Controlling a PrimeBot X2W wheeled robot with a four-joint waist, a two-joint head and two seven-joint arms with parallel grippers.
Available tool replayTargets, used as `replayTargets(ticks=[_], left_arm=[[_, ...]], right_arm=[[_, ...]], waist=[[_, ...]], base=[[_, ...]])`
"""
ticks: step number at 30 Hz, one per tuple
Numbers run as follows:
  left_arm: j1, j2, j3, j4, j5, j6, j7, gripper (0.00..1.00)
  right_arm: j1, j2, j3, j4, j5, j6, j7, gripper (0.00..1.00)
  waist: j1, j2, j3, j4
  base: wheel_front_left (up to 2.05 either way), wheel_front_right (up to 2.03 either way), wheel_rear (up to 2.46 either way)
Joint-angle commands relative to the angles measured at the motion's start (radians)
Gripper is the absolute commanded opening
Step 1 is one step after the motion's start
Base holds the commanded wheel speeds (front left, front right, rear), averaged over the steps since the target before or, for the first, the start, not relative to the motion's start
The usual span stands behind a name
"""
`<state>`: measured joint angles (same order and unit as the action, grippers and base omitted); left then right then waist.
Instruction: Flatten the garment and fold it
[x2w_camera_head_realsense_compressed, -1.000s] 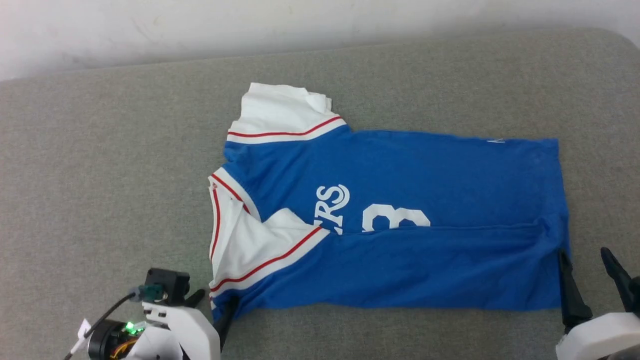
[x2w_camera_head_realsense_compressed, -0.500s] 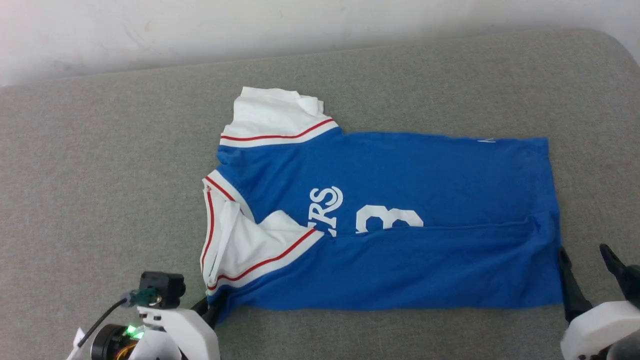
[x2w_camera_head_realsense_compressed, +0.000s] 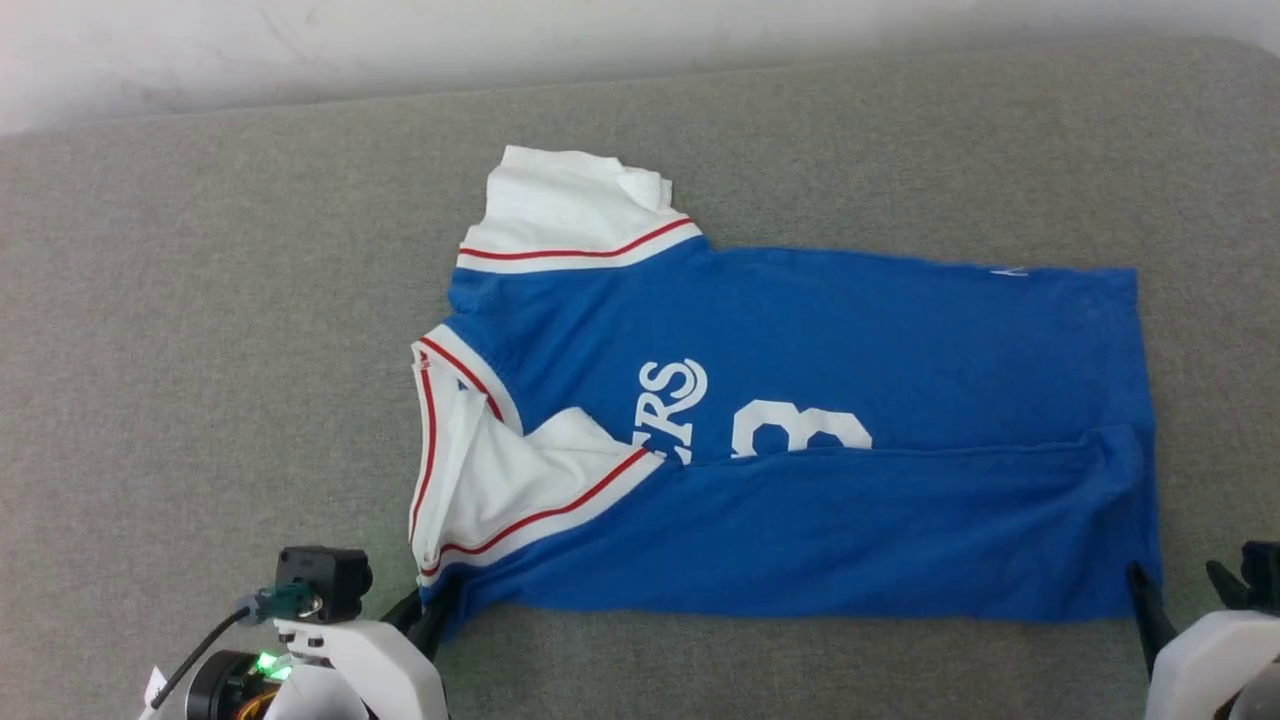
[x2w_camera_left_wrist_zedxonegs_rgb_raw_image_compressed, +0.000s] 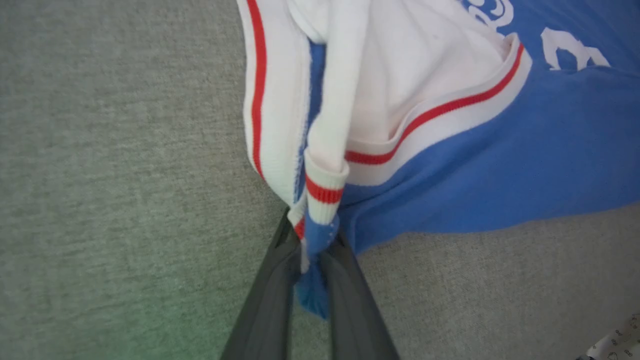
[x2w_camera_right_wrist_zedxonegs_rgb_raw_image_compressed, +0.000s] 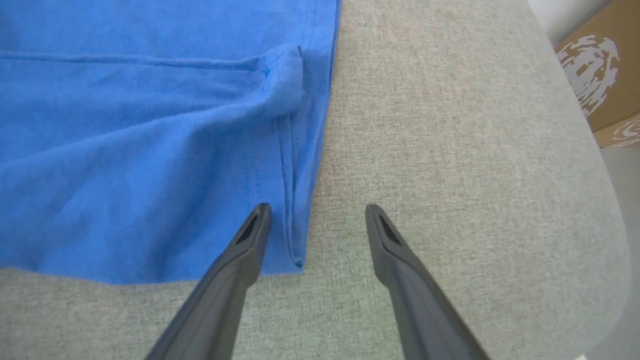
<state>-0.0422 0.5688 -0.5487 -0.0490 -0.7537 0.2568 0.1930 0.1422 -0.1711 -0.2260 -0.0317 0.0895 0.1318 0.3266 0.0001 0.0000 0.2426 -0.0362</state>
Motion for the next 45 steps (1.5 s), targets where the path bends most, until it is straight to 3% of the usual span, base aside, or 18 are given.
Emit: replayTargets(ticks=[1,3,4,6,16,31,39,40,41,42,43,45], left_arm=[[0.001,-0.004,-0.003,0.011,0.009,0.009,0.002,0.00],[-0.008,-0.007,-0.007,0.012,0.012,0.008,0.005,0.00],[-0.012,-0.008,-0.009,0.013,0.012,0.007,0.007,0.00],[-0.020,-0.009,-0.012,0.016,0.015,0.005,0.009,0.00],[-0.009,-0.004,0.013,-0.007,-0.002,0.022,-0.006,0.00],[0.242,0.081,0.081,-0.248,-0.110,0.153,0.070,0.00],[0.274,0.046,0.072,-0.231,-0.144,0.141,0.056,0.00],[0.266,0.040,0.072,-0.221,-0.143,0.134,0.049,0.31],[0.257,0.033,0.071,-0.210,-0.144,0.128,0.044,0.49],[0.248,0.028,0.069,-0.201,-0.144,0.122,0.041,0.69],[0.240,0.024,0.067,-0.193,-0.143,0.116,0.039,0.98],[0.227,0.014,0.070,-0.185,-0.146,0.107,0.030,1.00]], right_arm=[[-0.031,-0.005,0.010,0.038,0.010,-0.001,0.015,1.00],[-0.046,-0.004,0.028,0.079,0.028,-0.001,0.046,1.00],[-0.050,-0.005,0.037,0.097,0.037,-0.001,0.070,0.77],[-0.061,-0.001,0.038,0.112,0.058,-0.001,0.098,0.00],[-0.073,-0.010,-0.004,0.031,0.066,-0.001,0.126,0.00],[0.085,0.027,-0.080,-0.194,0.085,-0.001,0.260,0.00],[0.124,0.031,-0.075,-0.185,0.090,-0.001,0.285,0.00],[0.120,0.034,-0.074,-0.182,0.088,-0.001,0.278,0.01],[0.117,0.033,-0.068,-0.178,0.084,-0.001,0.272,0.25],[0.113,0.033,-0.063,-0.175,0.081,-0.001,0.266,0.77],[0.108,0.035,-0.061,-0.173,0.078,-0.001,0.257,1.00],[0.100,0.035,-0.055,-0.168,0.074,-0.001,0.246,1.00]], waist=[[-0.0001,0.0000,0.010,0.003],[-0.0001,0.0000,0.013,0.006],[-0.0001,0.0000,0.014,0.008],[-0.0001,0.0000,0.015,0.012],[-0.0001,0.0000,-0.002,0.016],[-0.0001,0.0000,-0.032,0.025],[-0.0001,0.0000,-0.034,0.035],[-0.0001,0.0000,-0.034,0.036],[-0.0001,0.0000,-0.036,0.037],[-0.0001,0.0000,-0.037,0.038],[-0.0001,0.0000,-0.039,0.038],[-0.0001,0.0000,-0.044,0.039]], base=[[0.00,0.00,0.00],[0.00,0.00,0.00],[0.00,0.00,0.00],[0.00,0.00,0.00],[0.00,0.00,0.00],[0.00,0.00,0.00],[0.00,0.00,0.00],[0.00,0.00,0.00],[0.00,0.00,0.00],[0.00,0.00,0.00],[0.00,0.00,0.00],[0.00,0.00,0.00]])
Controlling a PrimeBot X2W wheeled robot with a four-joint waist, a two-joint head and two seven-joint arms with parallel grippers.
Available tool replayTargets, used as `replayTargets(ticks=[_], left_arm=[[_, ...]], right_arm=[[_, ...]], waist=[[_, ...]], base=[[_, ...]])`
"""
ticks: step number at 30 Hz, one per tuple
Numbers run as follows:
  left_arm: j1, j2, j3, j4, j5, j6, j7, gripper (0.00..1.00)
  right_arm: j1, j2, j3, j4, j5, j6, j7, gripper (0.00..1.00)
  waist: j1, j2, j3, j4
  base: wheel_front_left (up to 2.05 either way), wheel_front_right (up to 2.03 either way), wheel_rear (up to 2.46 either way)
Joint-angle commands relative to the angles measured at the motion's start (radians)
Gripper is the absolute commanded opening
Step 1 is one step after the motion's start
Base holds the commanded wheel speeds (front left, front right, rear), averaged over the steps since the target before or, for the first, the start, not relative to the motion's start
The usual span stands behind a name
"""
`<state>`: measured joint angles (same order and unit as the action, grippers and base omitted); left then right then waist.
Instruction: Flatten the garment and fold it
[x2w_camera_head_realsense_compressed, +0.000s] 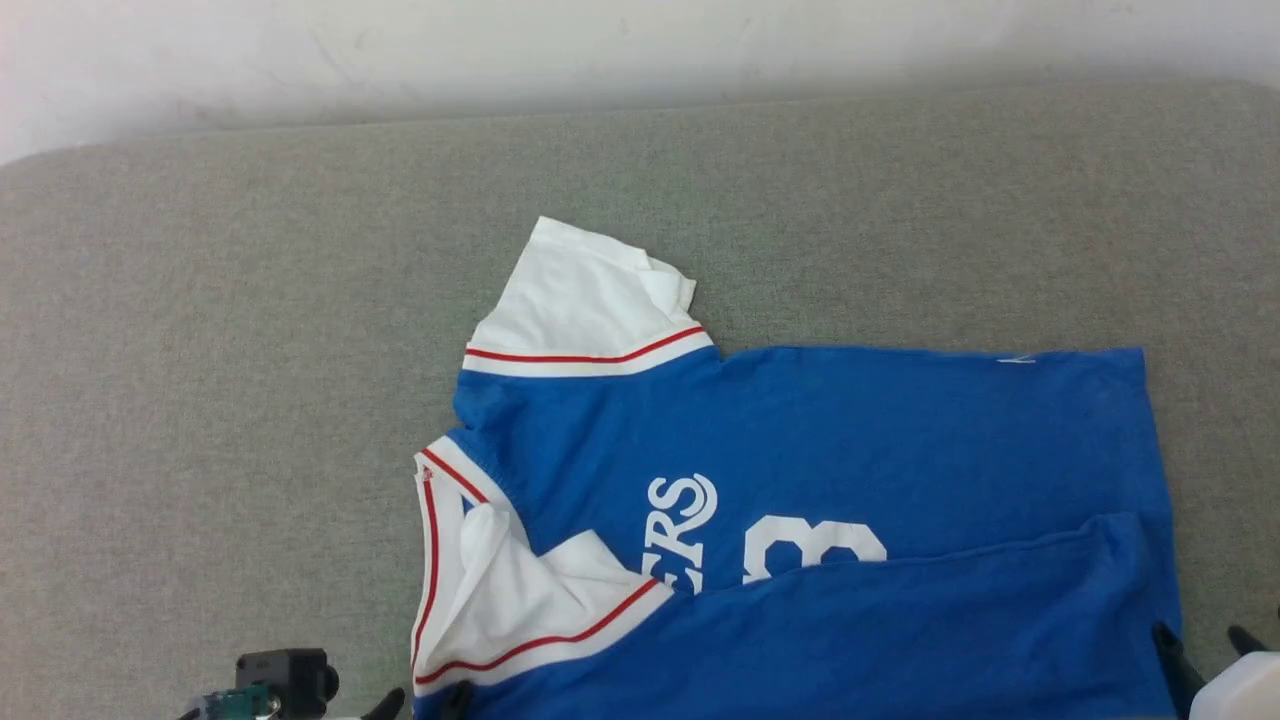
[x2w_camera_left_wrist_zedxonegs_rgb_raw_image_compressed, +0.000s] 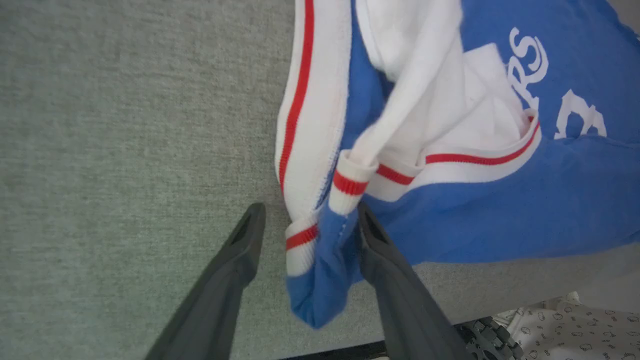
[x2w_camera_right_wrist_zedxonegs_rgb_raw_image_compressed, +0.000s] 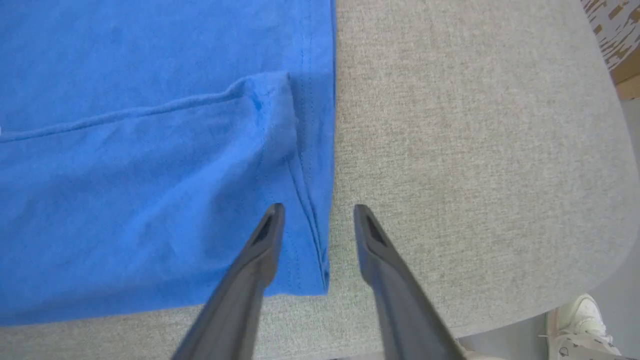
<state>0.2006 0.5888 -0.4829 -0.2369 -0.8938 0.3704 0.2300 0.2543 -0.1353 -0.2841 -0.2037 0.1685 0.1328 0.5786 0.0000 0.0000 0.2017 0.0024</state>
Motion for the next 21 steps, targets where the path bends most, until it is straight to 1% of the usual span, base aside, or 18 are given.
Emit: replayTargets(ticks=[1,4,8,11,13,16,17,19,21], left_arm=[[-0.019,-0.008,0.007,0.004,-0.007,-0.010,-0.013,1.00],[-0.021,-0.012,0.038,-0.012,-0.016,-0.011,-0.045,1.00],[-0.033,0.014,0.102,-0.075,0.003,-0.003,-0.105,1.00],[-0.085,0.060,0.165,-0.117,0.074,0.034,-0.157,1.00],[-0.154,0.075,0.206,-0.145,0.134,0.069,-0.199,1.00],[-0.282,0.106,0.226,-0.166,0.235,0.094,-0.236,1.00],[-0.330,0.105,0.225,-0.169,0.252,0.092,-0.242,1.00],[-0.431,0.109,0.213,-0.159,0.287,0.073,-0.245,1.00],[-0.533,0.117,0.185,-0.127,0.318,0.039,-0.234,1.00]], right_arm=[[-0.016,-0.001,0.005,0.004,-0.004,-0.002,-0.011,1.00],[-0.032,0.005,0.002,-0.005,0.012,-0.002,-0.031,1.00],[-0.064,0.000,-0.004,-0.043,0.029,-0.002,-0.081,1.00],[-0.110,0.004,-0.020,-0.085,0.033,-0.002,-0.157,1.00],[-0.146,0.008,-0.023,-0.105,0.024,-0.002,-0.213,1.00],[-0.208,0.020,-0.012,-0.123,0.008,-0.002,-0.281,1.00],[-0.231,0.023,-0.006,-0.124,0.004,-0.002,-0.302,1.00],[-0.270,0.027,0.011,-0.120,-0.004,-0.002,-0.334,1.00],[-0.301,0.031,0.038,-0.119,-0.017,-0.002,-0.351,1.00]], waist=[[0.0000,0.0000,-0.005,0.000],[0.0000,0.0000,-0.009,-0.004],[0.0000,0.0000,-0.001,-0.015],[0.0000,0.0000,0.022,-0.022],[0.0000,0.0000,0.046,-0.027],[0.0000,0.0000,0.095,-0.039],[0.0000,0.0000,0.113,-0.044],[0.0000,0.0000,0.148,-0.050],[0.0000,0.0000,0.181,-0.058]], base=[[0.00,0.00,0.00],[0.00,0.00,0.00],[0.00,0.00,0.00],[0.00,0.00,0.00],[0.00,0.00,0.00],[0.00,0.00,0.00],[0.00,0.00,0.00],[0.00,0.00,0.00],[0.00,0.00,0.00]])
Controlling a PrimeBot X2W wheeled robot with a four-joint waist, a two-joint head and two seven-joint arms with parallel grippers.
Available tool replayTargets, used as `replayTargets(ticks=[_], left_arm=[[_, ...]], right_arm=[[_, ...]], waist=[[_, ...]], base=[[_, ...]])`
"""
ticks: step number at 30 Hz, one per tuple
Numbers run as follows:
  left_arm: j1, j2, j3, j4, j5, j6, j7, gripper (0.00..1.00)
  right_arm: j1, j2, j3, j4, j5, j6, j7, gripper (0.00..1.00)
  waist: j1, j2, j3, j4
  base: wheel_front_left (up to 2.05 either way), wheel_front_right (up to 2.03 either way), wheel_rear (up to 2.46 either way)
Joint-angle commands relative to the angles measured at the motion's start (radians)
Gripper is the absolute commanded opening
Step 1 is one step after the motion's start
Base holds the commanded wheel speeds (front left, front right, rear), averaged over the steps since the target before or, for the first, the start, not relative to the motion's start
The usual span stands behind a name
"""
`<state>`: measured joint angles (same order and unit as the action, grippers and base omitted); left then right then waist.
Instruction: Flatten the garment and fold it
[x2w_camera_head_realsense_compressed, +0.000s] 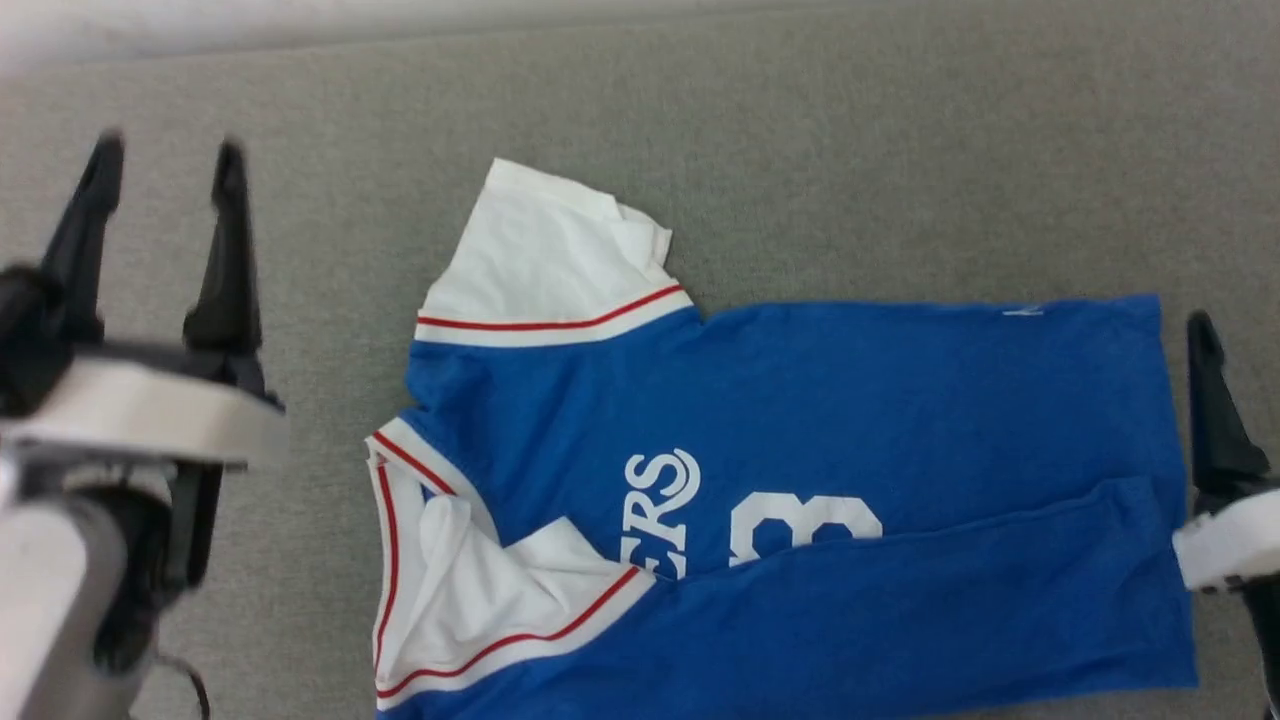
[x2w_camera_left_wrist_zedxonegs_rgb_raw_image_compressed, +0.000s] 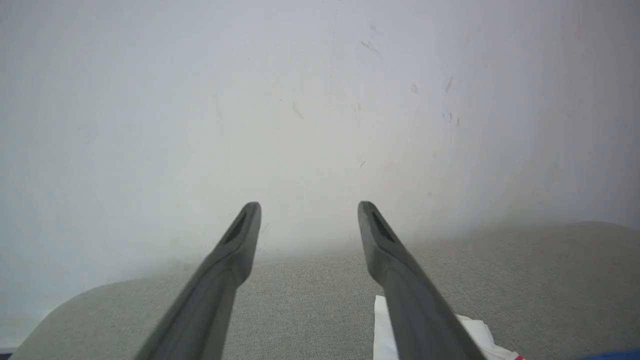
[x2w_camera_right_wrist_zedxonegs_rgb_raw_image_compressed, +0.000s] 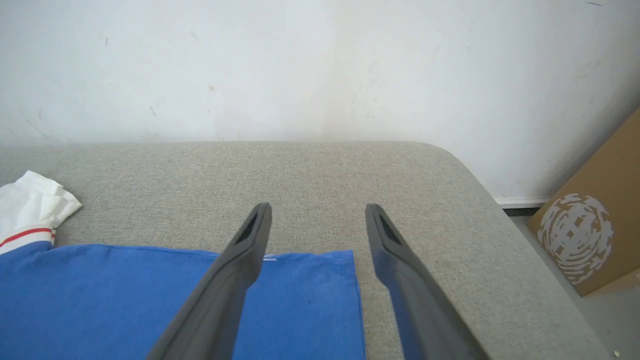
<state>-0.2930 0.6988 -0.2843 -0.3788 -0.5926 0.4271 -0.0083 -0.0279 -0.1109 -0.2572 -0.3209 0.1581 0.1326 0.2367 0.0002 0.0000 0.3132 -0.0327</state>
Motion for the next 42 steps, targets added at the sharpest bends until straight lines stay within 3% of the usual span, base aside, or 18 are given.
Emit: replayTargets(ticks=[1,6,11,14,20,31,32,33,42], left_arm=[[-0.090,0.006,-0.028,0.035,0.026,-0.038,0.012,1.00],[-0.325,0.005,-0.119,0.179,0.040,-0.185,0.088,1.00],[-0.494,0.000,-0.219,0.324,0.025,-0.329,0.241,1.00],[-0.554,-0.006,-0.261,0.393,-0.002,-0.386,0.347,1.00],[-0.610,-0.013,-0.289,0.475,-0.049,-0.443,0.448,1.00],[-0.636,-0.034,-0.315,0.533,-0.076,-0.466,0.500,1.00],[-0.636,-0.034,-0.320,0.537,-0.078,-0.469,0.510,0.25],[-0.637,-0.034,-0.323,0.540,-0.079,-0.470,0.513,0.00],[-0.617,-0.045,-0.317,0.560,-0.070,-0.454,0.445,0.00]], right_arm=[[-0.035,0.009,0.019,0.002,-0.008,-0.002,-0.018,1.00],[-0.090,0.003,0.061,0.021,-0.019,-0.002,-0.042,1.00],[-0.118,0.001,0.086,0.038,-0.023,-0.002,-0.048,1.00],[-0.131,0.000,0.094,0.051,-0.019,-0.002,-0.049,1.00],[-0.154,-0.003,0.103,0.080,-0.012,-0.002,-0.056,1.00],[-0.174,-0.010,0.101,0.107,-0.010,-0.002,-0.059,1.00],[-0.176,-0.010,0.101,0.108,-0.010,-0.002,-0.059,1.00],[-0.178,-0.010,0.101,0.110,-0.010,-0.002,-0.058,1.00],[-0.215,-0.058,0.104,0.091,-0.007,-0.002,-0.040,1.00]], waist=[[-0.0002,0.0000,0.087,-0.026],[-0.0002,0.0000,0.162,-0.044],[-0.0002,0.0000,0.223,-0.065],[-0.0002,0.0000,0.251,-0.076],[-0.0002,0.0000,0.286,-0.097],[-0.0002,0.0000,0.313,-0.109],[-0.0002,0.0000,0.314,-0.109],[-0.0002,0.0000,0.314,-0.109],[-0.0002,0.0000,0.282,-0.098]], base=[[0.00,0.00,0.00],[0.00,0.00,0.00],[0.00,0.00,0.00],[0.00,0.00,0.00],[0.00,0.00,0.00],[0.00,0.00,0.00],[0.00,0.00,0.00],[0.00,0.00,0.00],[0.00,0.00,0.00]])
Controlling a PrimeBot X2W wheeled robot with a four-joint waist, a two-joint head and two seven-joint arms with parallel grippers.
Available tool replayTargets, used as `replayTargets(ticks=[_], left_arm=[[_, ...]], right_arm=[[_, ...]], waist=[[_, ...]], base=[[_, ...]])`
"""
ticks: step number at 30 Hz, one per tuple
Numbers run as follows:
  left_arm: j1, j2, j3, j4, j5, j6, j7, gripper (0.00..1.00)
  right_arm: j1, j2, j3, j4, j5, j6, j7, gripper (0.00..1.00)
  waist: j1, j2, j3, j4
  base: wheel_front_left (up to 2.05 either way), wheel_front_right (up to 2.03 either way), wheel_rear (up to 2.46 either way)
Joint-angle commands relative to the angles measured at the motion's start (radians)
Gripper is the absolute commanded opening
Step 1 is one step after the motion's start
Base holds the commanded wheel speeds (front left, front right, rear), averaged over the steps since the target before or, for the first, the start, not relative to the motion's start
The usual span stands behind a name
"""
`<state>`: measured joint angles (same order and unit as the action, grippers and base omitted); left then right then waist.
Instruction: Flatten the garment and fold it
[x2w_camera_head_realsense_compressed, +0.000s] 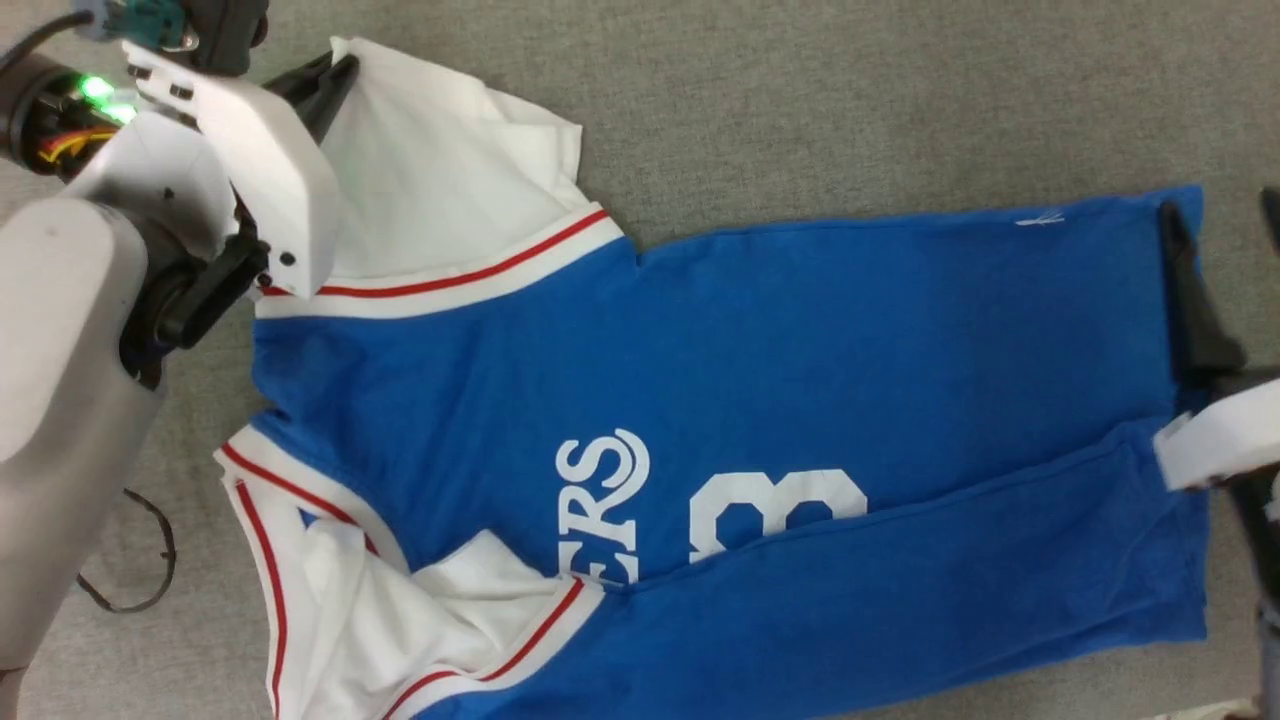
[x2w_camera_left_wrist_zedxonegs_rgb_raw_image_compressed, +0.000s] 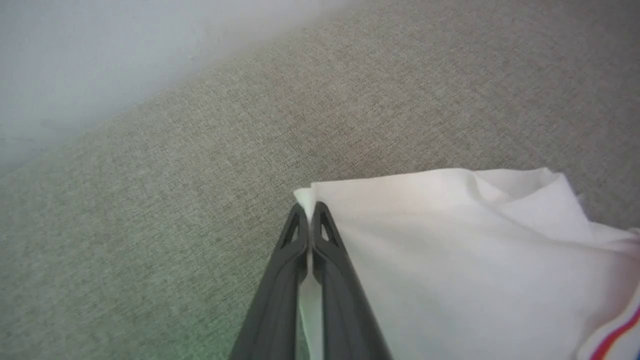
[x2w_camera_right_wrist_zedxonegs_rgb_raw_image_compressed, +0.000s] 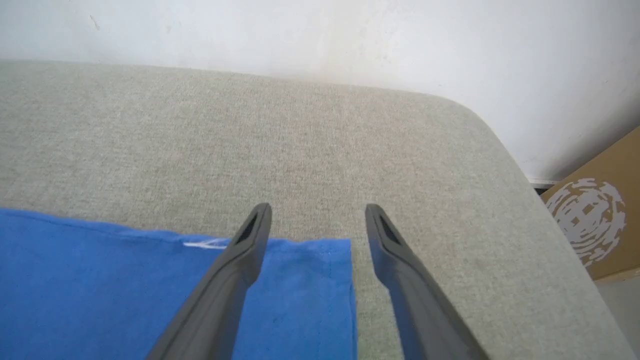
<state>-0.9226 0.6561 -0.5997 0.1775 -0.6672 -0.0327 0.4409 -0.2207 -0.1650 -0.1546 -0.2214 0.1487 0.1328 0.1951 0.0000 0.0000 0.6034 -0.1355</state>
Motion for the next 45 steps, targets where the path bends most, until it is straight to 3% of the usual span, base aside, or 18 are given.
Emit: replayTargets(ticks=[1,5,10,16,24,25,27,28,35,45], left_arm=[[0.016,-0.004,-0.001,0.004,0.004,0.006,-0.011,0.00],[0.027,-0.010,-0.004,0.007,0.001,0.008,-0.024,0.00],[0.027,-0.020,-0.008,0.006,-0.003,0.009,-0.031,0.00],[0.017,-0.033,-0.014,0.006,-0.004,0.009,-0.036,0.00],[0.009,-0.033,-0.015,0.009,-0.009,0.011,-0.034,0.00],[0.008,-0.032,-0.015,0.009,-0.010,0.011,-0.034,0.00],[0.008,-0.031,-0.015,0.010,-0.012,0.012,-0.033,0.00],[0.008,-0.030,-0.015,0.010,-0.012,0.012,-0.032,0.00],[0.010,-0.028,-0.006,0.007,-0.006,0.022,-0.070,0.00],[0.102,0.009,0.066,-0.051,0.020,0.083,-0.281,0.00]], right_arm=[[-0.035,-0.015,0.000,-0.015,0.010,-0.002,0.010,1.00],[-0.096,-0.069,-0.008,-0.028,0.051,-0.002,0.077,1.00],[-0.155,-0.161,0.002,0.023,0.079,-0.002,0.244,1.00],[-0.171,-0.213,0.006,0.092,0.121,-0.002,0.434,1.00],[-0.148,-0.202,0.015,0.136,0.174,-0.002,0.524,1.00],[-0.146,-0.194,0.012,0.139,0.185,-0.002,0.535,0.67],[-0.144,-0.180,0.007,0.141,0.200,-0.002,0.551,0.16],[-0.144,-0.180,0.009,0.141,0.200,-0.002,0.555,0.00],[-0.164,-0.181,0.011,0.151,0.196,-0.002,0.491,0.00],[-0.146,-0.194,-0.006,0.155,0.175,-0.002,0.351,0.00]], waist=[[0.0000,0.0000,-0.012,0.007],[0.0000,0.0000,-0.027,0.015],[0.0000,0.0000,-0.027,0.032],[0.0000,0.0000,-0.007,0.056],[0.0000,0.0000,0.011,0.073],[0.0000,0.0000,0.012,0.074],[0.0000,0.0000,0.013,0.074],[0.0000,0.0000,0.013,0.074],[0.0000,0.0000,-0.002,0.071],[0.0000,0.0000,-0.122,0.079]], base=[[0.00,0.00,0.00],[0.00,0.00,0.00],[0.00,0.00,0.00],[0.00,0.00,0.00],[0.00,0.00,0.00],[0.00,0.00,0.00],[0.00,0.00,0.00],[0.00,0.00,0.00],[0.00,0.00,0.00],[0.00,0.00,0.00]])
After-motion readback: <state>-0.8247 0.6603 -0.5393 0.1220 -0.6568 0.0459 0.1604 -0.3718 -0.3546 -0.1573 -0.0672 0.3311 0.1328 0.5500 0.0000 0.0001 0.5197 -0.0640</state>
